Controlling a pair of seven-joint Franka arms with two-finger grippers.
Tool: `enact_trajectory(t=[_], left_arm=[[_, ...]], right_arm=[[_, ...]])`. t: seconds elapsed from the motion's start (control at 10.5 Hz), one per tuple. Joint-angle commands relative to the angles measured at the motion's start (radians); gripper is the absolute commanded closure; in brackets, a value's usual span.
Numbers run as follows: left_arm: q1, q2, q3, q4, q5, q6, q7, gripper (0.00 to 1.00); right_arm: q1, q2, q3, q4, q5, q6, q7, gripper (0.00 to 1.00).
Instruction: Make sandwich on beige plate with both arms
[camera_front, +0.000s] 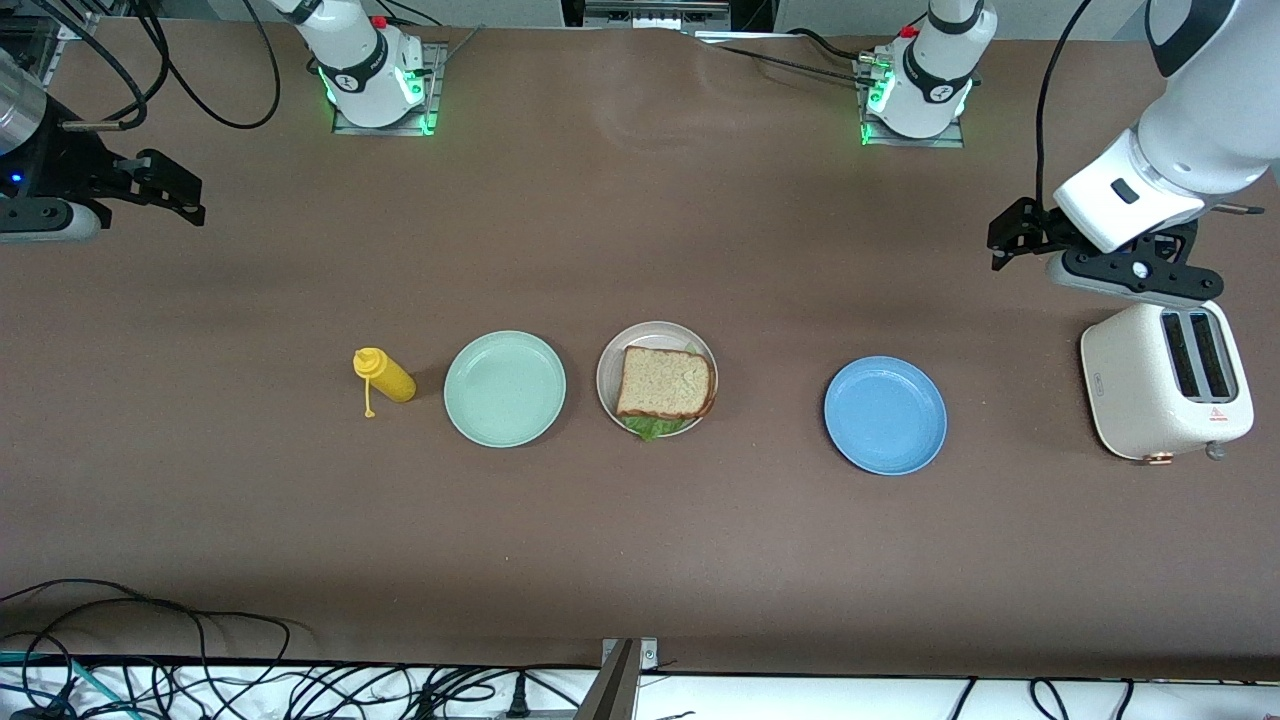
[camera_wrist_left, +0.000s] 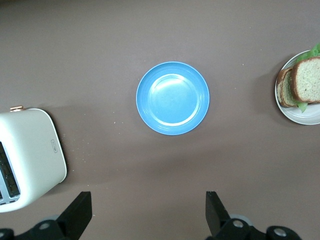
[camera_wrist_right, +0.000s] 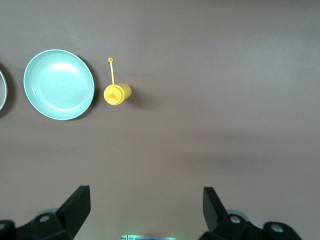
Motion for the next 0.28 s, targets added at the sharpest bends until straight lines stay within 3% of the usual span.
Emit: enact_trajectory(t=[0.0, 0.19], left_arm=[[-0.006, -0.051, 0.011, -0.048, 0.027, 0.025, -0.012, 0.00], [0.002, -0.038, 0.011, -0.033, -0.008, 0.015, -0.017, 0.00]], right_arm=[[-0.001, 0.006, 0.001, 0.028, -0.005, -0.029, 0.001, 0.00], [-0.001, 0.006, 0.002, 0.028, -0.006, -0.040, 0.004, 0.00]])
